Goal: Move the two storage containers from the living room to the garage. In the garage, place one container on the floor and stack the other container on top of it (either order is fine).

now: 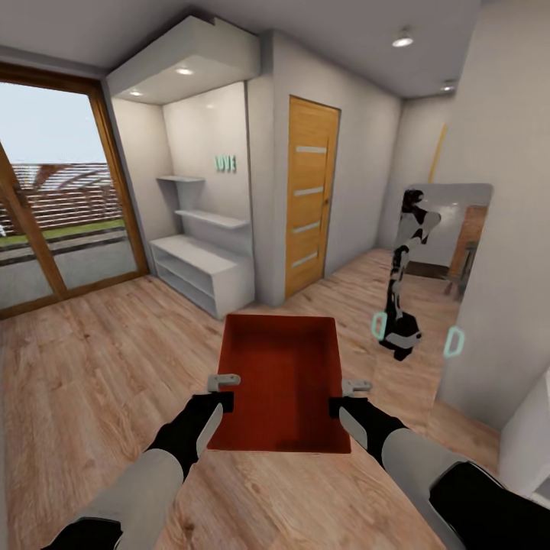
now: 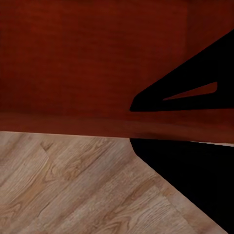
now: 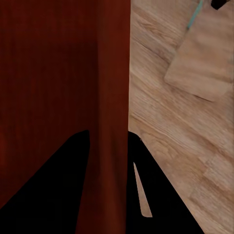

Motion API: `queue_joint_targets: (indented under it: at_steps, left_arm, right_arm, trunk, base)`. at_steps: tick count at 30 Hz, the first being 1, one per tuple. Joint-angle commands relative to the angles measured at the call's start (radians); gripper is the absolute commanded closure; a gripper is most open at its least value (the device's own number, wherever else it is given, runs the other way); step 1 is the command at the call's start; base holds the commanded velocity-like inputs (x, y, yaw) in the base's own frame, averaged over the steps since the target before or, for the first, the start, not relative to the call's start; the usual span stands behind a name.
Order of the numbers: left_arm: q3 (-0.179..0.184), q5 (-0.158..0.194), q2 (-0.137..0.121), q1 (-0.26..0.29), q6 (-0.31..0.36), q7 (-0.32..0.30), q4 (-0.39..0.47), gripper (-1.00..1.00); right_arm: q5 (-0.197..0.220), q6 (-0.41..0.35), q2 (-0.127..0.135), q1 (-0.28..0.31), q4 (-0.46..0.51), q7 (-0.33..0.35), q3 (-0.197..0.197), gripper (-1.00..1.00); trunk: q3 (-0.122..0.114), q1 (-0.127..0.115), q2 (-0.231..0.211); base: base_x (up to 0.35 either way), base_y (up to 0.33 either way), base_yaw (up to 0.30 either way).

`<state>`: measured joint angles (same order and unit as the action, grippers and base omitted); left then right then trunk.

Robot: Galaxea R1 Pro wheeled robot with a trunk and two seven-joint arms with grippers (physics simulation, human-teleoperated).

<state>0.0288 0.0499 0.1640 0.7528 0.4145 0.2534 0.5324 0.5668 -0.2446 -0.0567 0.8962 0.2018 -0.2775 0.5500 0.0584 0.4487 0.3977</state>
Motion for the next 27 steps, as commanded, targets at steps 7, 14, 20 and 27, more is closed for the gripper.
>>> queue_joint_targets:
  at_steps: [7, 14, 20, 27]
  left_arm:
    - [0.014, 0.033, -0.001, 0.0, 0.043, 0.009, -0.028, 1.0]
    - [0.014, 0.033, -0.001, 0.0, 0.043, 0.009, -0.028, 1.0]
    - [0.014, 0.033, -0.001, 0.0, 0.043, 0.009, -0.028, 1.0]
    - [0.014, 0.033, -0.001, 0.0, 0.043, 0.009, -0.028, 1.0]
  right_arm:
    - [-0.013, -0.005, 0.009, 0.002, 0.005, -0.003, -0.005, 1.0]
    - [-0.013, -0.005, 0.009, 0.002, 0.005, -0.003, -0.005, 1.0]
    - [-0.013, -0.005, 0.009, 0.002, 0.005, -0.003, -0.005, 1.0]
    - [-0.013, -0.005, 0.009, 0.002, 0.005, -0.003, -0.005, 1.0]
  trunk:
    - [0.002, 0.001, 0.002]
    - [0.002, 0.001, 0.002]
    - [0.002, 0.001, 0.002]
    - [0.002, 0.001, 0.002]
  base:
    - [0.323, 0.0, 0.0]
    - [0.324, 0.0, 0.0]
    - [0.324, 0.0, 0.0]
    - [0.324, 0.0, 0.0]
